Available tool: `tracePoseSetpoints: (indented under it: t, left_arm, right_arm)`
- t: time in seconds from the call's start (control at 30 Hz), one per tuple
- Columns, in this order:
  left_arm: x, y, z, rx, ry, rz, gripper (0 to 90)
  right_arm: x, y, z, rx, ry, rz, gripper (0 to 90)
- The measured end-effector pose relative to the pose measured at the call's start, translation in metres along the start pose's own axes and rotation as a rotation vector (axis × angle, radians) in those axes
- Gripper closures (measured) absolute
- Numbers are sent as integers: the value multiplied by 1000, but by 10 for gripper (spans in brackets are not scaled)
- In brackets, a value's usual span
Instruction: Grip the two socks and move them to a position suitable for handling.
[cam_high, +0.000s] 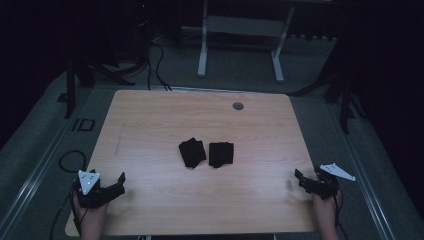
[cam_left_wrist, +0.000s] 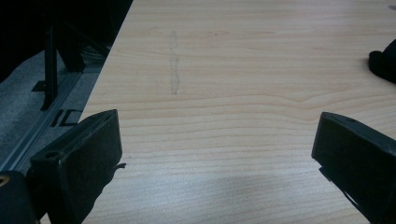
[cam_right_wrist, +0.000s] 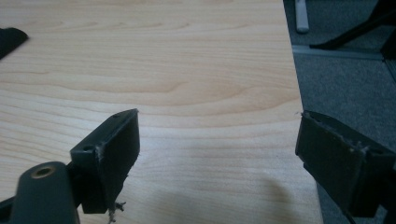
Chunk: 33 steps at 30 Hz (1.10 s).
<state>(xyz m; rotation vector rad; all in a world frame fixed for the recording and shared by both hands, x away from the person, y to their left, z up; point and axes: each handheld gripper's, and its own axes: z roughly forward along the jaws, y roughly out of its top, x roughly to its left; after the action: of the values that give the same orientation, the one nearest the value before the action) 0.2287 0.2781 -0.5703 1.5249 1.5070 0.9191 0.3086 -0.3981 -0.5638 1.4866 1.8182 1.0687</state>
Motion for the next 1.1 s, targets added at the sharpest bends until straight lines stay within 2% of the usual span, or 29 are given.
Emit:
tracePoseSetpoints:
  t: [0.23, 0.37, 0.47, 0.57, 0.73, 0.87, 0.93, 1.03, 1.1]
  left_arm:
    - [-3, 1, 0, -22, -14, -6, 19]
    - [-6, 3, -1, -40, -41, 2, 19]
    - [-9, 3, -1, -33, -55, 4, 19]
    - [-10, 3, 0, -35, -74, -1, 19]
    - [-11, 2, 1, -22, -71, 5, 20]
    - [-14, 3, 1, -19, -87, 0, 20]
    - [-16, 3, 1, -16, -93, 5, 19]
    - [-21, 3, 1, -15, -112, 14, 19]
    - [-23, 3, 1, -14, -122, 21, 19]
  right_arm:
    - [-1, 0, 2, 39, -15, 6, 141]
    - [0, 0, 2, 77, 18, 1, 140]
    - [4, 0, 2, 99, 49, -7, 140]
    - [10, 1, 4, 119, 77, -27, 140]
    - [21, 4, 6, 135, 113, -61, 137]
    - [30, 8, 10, 148, 144, -80, 131]
    - [36, 13, 13, 162, 163, -100, 130]
    - [46, 20, 18, 162, 211, -87, 131]
    - [56, 26, 23, 166, 208, -102, 132]
